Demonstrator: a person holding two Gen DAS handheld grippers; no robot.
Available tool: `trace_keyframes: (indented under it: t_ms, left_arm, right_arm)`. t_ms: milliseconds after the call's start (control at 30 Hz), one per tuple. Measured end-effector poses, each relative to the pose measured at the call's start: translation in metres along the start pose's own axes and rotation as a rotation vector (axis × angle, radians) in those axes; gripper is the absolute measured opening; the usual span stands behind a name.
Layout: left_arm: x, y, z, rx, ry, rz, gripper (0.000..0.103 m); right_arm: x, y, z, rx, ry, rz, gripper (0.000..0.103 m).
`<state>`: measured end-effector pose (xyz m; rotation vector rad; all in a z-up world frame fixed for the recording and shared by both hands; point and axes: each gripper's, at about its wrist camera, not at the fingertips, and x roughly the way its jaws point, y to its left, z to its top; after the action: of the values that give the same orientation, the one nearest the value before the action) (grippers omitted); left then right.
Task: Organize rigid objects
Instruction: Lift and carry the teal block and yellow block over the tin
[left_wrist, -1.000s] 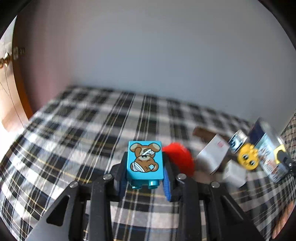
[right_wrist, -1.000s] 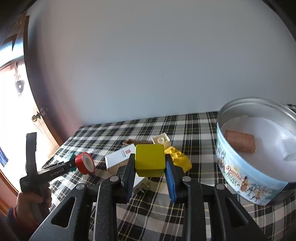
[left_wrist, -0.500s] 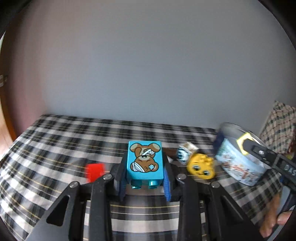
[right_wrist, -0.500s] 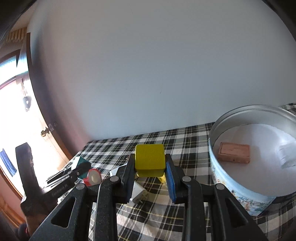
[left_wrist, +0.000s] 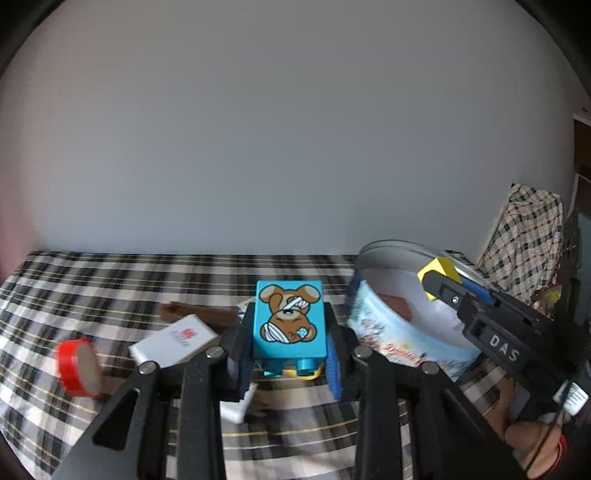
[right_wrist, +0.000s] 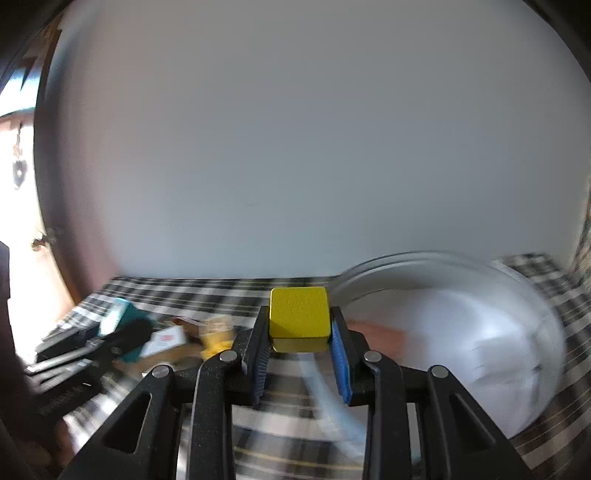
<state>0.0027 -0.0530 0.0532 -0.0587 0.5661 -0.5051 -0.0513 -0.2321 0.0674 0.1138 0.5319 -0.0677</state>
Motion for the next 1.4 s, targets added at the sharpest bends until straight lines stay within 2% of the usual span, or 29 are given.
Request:
trace_keyframes:
  t_ms: [133,333,600,767,1000,1400]
  left_arm:
    - [0.017,-0.024,0.004,0.008,0.004,-0.039,0.030]
    - [0.043,-0.060,0.009,0.033,0.010,-0.090,0.030]
    - [0.075,-0.108,0.009,0.060,0.047,-0.143,0.030]
    - [0.094,-0.126,0.004,0.078,0.087,-0.126,0.030]
    - [0.111,-0.136,-0.003,0.109,0.115,-0.100,0.030]
    - [0.133,-0.154,-0.008,0.142,0.161,-0.057,0.030]
  right_arm:
    - [-0.003,-0.046,0.004,0.038,-0.003,-0.056,0.032]
    - [-0.003,-0.093,0.011,0.059,-0.004,-0.140,0.032]
    - [0.008,-0.140,0.015,0.088,0.007,-0.225,0.032]
    - [0.019,-0.152,0.015,0.114,0.039,-0.248,0.032]
    - [0.027,-0.137,0.014,0.064,0.073,-0.261,0.032]
    - [0.036,-0.142,0.008,0.086,0.118,-0.251,0.032]
